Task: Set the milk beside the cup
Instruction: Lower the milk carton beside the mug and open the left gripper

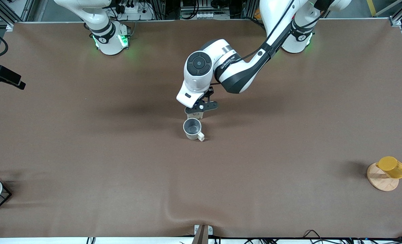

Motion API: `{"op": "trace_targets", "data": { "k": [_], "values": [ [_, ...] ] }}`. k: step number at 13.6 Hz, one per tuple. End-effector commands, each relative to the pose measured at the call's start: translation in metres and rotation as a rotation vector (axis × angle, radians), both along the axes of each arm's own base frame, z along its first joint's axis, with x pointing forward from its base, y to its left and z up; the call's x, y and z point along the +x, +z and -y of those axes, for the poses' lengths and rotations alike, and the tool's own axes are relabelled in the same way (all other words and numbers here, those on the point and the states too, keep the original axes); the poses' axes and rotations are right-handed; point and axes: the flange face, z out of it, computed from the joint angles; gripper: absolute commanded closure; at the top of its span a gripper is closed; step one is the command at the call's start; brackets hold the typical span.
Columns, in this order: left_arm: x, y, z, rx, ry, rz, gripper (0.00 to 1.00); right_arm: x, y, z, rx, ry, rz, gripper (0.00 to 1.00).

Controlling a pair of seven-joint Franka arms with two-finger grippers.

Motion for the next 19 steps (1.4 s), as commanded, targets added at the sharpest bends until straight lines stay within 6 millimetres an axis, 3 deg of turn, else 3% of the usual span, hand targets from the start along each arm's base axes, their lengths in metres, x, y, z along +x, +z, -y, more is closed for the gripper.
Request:
{"op": "trace_targets", "data": {
  "k": [1, 2, 6, 10, 12, 14, 15, 16, 19],
  "values": [
    [0.002, -0.002, 0.004, 0.010, -0.022, 0.026, 0.10, -0.003, 0.006, -0.009, 0.005, 0.023, 0.009, 0.00],
    [0.002, -0.001, 0.004, 0.009, -0.022, 0.027, 0.00, -0.003, 0.006, -0.010, 0.005, 0.026, 0.007, 0.00],
    [-0.002, 0.012, 0.007, 0.003, -0.027, 0.042, 0.00, -0.003, 0.006, -0.009, 0.005, 0.025, 0.007, 0.00],
    [-0.009, 0.061, 0.003, -0.014, -0.028, 0.083, 0.00, -0.001, 0.006, -0.008, 0.009, 0.024, 0.014, 0.00],
    [-0.009, 0.110, -0.018, -0.002, -0.015, 0.111, 0.00, 0.000, 0.006, -0.011, 0.006, 0.028, 0.012, 0.00],
    [0.023, 0.186, -0.080, -0.017, 0.071, 0.210, 0.00, 0.000, 0.005, -0.008, 0.003, 0.023, 0.011, 0.00],
    [0.038, 0.214, -0.115, -0.019, 0.089, 0.246, 0.00, 0.000, 0.005, -0.006, -0.001, 0.020, 0.013, 0.00],
    [0.053, 0.232, -0.154, 0.001, 0.093, 0.251, 0.00, 0.001, 0.004, -0.005, -0.008, 0.019, 0.009, 0.00],
    [0.090, 0.258, -0.266, 0.060, 0.092, 0.229, 0.00, -0.001, 0.002, -0.002, -0.035, 0.017, -0.007, 0.00]
  ]
}}
